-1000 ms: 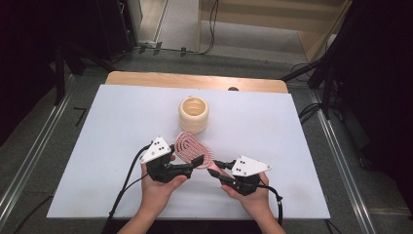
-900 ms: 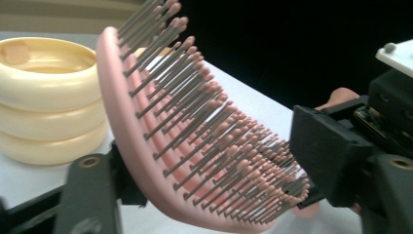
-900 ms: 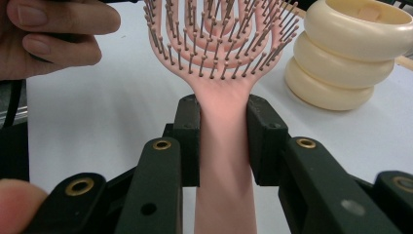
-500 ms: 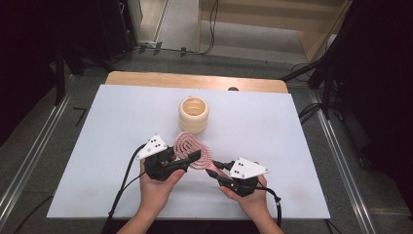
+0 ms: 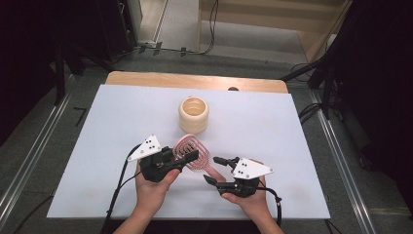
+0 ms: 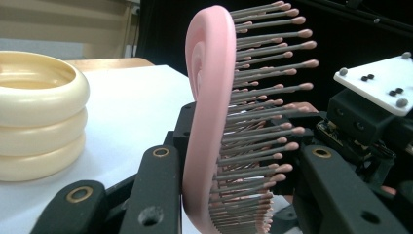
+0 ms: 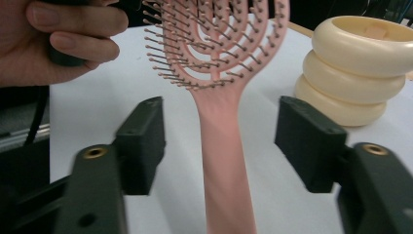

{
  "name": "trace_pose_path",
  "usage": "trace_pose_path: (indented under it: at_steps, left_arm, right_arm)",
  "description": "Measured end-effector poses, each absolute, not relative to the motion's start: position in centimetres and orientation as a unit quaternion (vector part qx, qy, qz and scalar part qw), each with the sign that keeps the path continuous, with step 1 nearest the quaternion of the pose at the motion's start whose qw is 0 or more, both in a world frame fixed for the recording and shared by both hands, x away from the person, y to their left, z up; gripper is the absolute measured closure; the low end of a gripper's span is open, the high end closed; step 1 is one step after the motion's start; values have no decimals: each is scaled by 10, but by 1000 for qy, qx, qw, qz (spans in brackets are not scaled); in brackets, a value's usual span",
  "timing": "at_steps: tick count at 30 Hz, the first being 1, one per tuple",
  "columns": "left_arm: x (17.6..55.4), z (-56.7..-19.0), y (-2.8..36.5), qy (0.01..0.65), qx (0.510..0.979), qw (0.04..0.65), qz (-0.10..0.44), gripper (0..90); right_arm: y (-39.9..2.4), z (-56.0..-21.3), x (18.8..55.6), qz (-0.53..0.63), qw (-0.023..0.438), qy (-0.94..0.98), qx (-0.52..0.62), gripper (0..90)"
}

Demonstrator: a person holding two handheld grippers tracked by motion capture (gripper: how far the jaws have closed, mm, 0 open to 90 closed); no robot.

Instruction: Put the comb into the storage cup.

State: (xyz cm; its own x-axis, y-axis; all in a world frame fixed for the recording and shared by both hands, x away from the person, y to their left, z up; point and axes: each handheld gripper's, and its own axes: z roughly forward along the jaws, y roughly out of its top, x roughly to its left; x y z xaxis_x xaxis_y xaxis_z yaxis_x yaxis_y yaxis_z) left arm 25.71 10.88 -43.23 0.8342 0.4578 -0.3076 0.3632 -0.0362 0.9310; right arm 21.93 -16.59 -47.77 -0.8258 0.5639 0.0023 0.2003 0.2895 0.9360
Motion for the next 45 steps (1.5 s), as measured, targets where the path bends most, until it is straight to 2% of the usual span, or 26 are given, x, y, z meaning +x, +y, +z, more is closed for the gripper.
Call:
trace_pose_path:
  at_steps: [3, 6, 20, 45]
  left_arm:
    - [258, -431, 111, 283, 720, 632, 40, 652]
    - [259, -429, 113, 283, 718, 634, 42, 654]
    - [262, -425, 120, 275, 725, 629, 50, 654]
    - [272, -412, 134, 286, 707, 644, 60, 654]
  right_arm:
    - [-172, -476, 220, 557, 162, 772, 260, 101]
    - [-178, -475, 221, 560, 159, 765, 274, 0]
    - [-214, -479, 218, 552, 183, 748, 320, 0]
    - [-270, -483, 206, 551, 223, 723, 351, 0]
